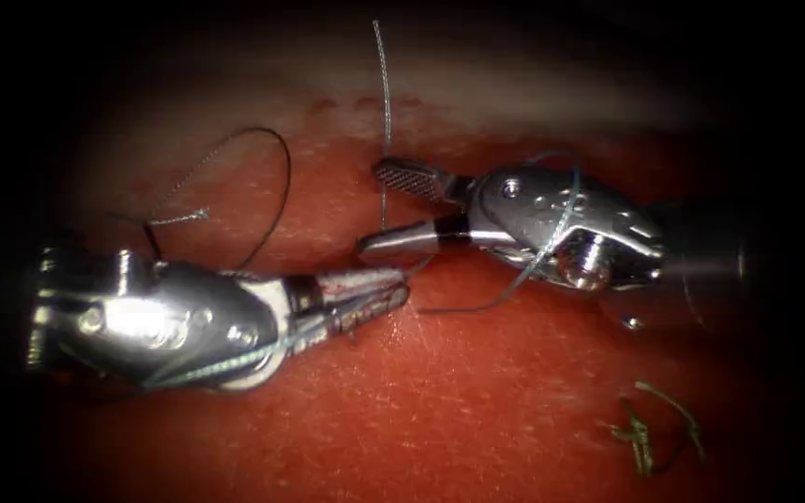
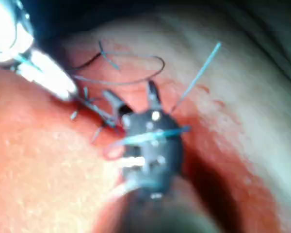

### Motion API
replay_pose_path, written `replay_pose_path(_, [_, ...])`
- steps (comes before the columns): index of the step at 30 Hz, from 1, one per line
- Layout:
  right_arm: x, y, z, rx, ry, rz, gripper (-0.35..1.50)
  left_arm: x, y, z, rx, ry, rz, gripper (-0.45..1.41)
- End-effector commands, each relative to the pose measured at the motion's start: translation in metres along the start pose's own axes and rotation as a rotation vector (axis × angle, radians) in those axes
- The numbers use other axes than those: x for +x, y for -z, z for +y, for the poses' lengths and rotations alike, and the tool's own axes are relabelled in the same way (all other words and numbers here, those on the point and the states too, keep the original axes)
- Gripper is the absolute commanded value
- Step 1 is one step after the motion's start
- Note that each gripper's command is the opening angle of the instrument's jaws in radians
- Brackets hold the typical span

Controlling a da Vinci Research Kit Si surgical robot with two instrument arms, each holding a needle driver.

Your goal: Wound Closure

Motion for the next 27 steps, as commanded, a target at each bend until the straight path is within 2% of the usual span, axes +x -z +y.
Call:
replay_pose_path(1, [-0.0009,-0.0012,-0.0005,0.018,0.004,-0.012,0.86,0.0003,-0.0003,0.0003,-0.003,0.006,0.005,-0.35])
replay_pose_path(8, [-0.0016,-0.0019,-0.0016,0.086,0.014,-0.044,0.75,0.0038,0.0002,-0.0029,-0.025,0.026,0.034,-0.35])
replay_pose_path(13, [-0.0018,-0.0015,-0.0025,0.136,0.028,-0.050,0.68,0.0052,-0.0012,-0.0061,-0.046,0.017,0.041,-0.35])
replay_pose_path(16, [-0.0018,-0.0015,-0.0028,0.163,0.035,-0.053,0.66,0.0046,-0.0033,-0.0081,-0.074,0.011,0.060,-0.35])
replay_pose_path(19, [-0.0018,-0.0014,-0.0030,0.171,0.037,-0.054,0.66,0.0037,-0.0049,-0.0087,-0.097,-0.004,0.078,-0.35])
replay_pose_path(27, [-0.0018,-0.0008,-0.0031,0.209,0.042,-0.020,0.56,-0.0003,-0.0086,-0.0070,-0.139,-0.060,0.103,-0.35])
